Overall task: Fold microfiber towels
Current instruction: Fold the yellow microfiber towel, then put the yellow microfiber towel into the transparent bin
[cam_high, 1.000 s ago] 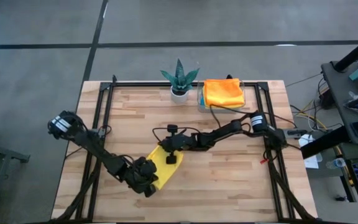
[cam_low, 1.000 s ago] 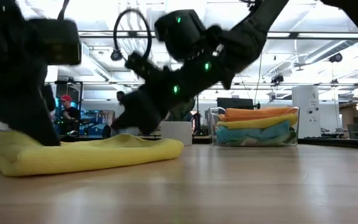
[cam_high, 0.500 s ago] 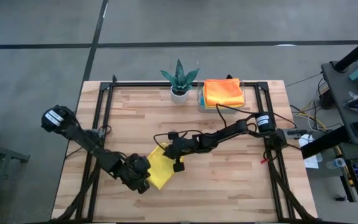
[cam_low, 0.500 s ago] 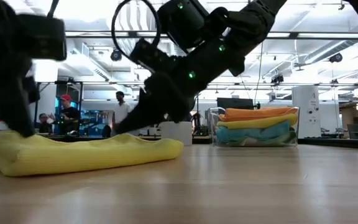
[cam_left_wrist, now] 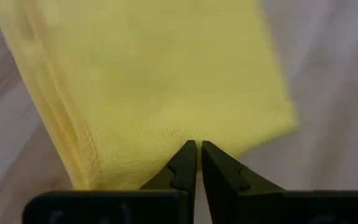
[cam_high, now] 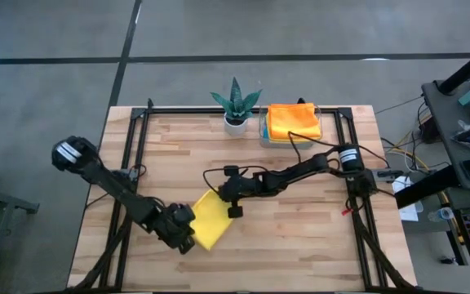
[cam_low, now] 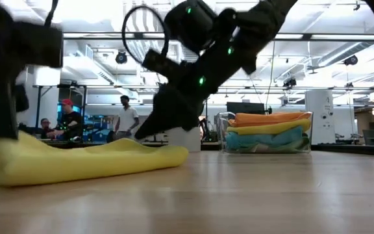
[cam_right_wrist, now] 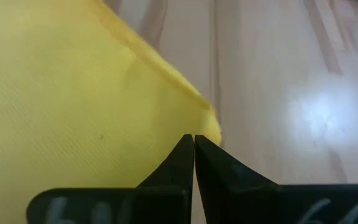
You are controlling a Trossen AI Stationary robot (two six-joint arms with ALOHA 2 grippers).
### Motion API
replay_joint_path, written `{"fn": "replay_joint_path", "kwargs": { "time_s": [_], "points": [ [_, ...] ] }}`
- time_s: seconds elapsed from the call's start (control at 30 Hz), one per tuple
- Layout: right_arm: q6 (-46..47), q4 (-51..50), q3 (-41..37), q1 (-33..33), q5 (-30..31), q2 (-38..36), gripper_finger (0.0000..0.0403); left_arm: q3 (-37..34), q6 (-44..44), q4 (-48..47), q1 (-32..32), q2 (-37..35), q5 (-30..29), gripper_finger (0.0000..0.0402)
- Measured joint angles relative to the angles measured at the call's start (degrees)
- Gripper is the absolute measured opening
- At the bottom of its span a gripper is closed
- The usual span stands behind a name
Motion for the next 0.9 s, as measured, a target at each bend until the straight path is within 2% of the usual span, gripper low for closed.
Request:
{"fn": "replay_joint_path", "kwargs": {
  "time_s": [0.13,0.33,0.43,0.53,0.67,0.9],
  "points": [
    [0.5,-5.1,0.0,0.8,-0.6,-3.2,0.0009,2.7,0.1,0.3,-0.3,-1.9,-0.7,0.001],
    [7.2,-18.7,0.0,0.7,-0.8,-9.9,0.0009,4.5,0.1,2.1,-0.3,-1.4,-5.3,0.001],
    [10.1,-23.6,0.0,0.0,-1.2,-12.6,0.0009,4.6,0.0,2.1,-0.3,0.0,-2.3,0.001],
    [12.7,-27.0,-0.1,-1.3,-6.8,-14.2,0.0017,4.6,0.1,2.1,-0.3,1.1,-1.5,0.001],
    [16.3,-26.1,-0.5,-3.0,-16.0,-15.0,0.0053,4.5,0.6,2.0,-0.3,2.3,-6.4,0.001],
    [22.8,-17.3,-1.4,-3.5,-17.2,-11.3,0.0162,4.4,3.6,2.1,0.1,4.5,-21.7,0.001]
  ]
}}
